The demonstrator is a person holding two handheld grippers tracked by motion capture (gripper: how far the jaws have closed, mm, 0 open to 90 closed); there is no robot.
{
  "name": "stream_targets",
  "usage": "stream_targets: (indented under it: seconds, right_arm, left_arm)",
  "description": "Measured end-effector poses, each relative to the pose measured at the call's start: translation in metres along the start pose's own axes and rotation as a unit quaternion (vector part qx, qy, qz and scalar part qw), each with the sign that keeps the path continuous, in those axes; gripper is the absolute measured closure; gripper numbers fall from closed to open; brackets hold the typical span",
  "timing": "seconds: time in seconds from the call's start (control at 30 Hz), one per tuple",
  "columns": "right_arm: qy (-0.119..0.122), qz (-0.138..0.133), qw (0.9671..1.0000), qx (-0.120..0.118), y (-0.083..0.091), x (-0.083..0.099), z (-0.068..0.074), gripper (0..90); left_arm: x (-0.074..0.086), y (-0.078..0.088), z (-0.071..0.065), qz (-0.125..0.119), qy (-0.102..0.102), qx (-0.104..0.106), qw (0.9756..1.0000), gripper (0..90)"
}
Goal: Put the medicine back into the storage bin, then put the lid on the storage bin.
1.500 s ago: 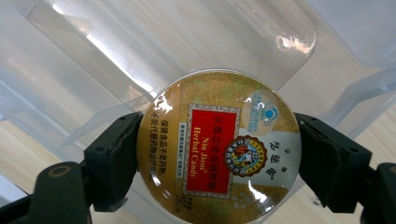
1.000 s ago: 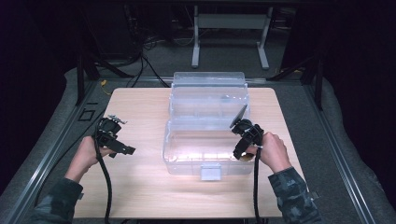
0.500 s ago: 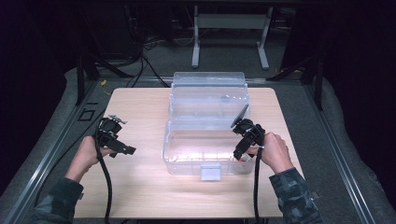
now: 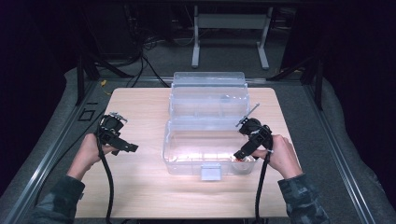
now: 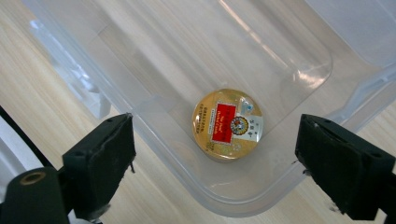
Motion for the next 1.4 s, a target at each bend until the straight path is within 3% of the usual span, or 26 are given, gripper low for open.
stream_targets:
  seconds: [0.57,1.4]
  right_arm:
    - [0.014,-0.037,0.9992,-0.006,-0.006,0.015,0.013,14.7]
    - [0.021,-0.036,0.9991,-0.010,-0.019,0.018,0.023,14.0]
  left_arm:
    - [-0.034,0.001,-0.013,-0.018,-0.022,0.004,0.9996,0.1]
    - [-0.090,0.003,-0.038,-0.062,-0.059,0.021,0.9961,0.1]
Point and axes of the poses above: each handheld gripper's, and its own axes: y roughly backward along the jaws, x roughly out of its underside, z roughly to its left, the point moved 1 cm from there along -y, roughly forward along the jaws, and after that the axes turned 2 degrees about y, right-handed, at the moved point
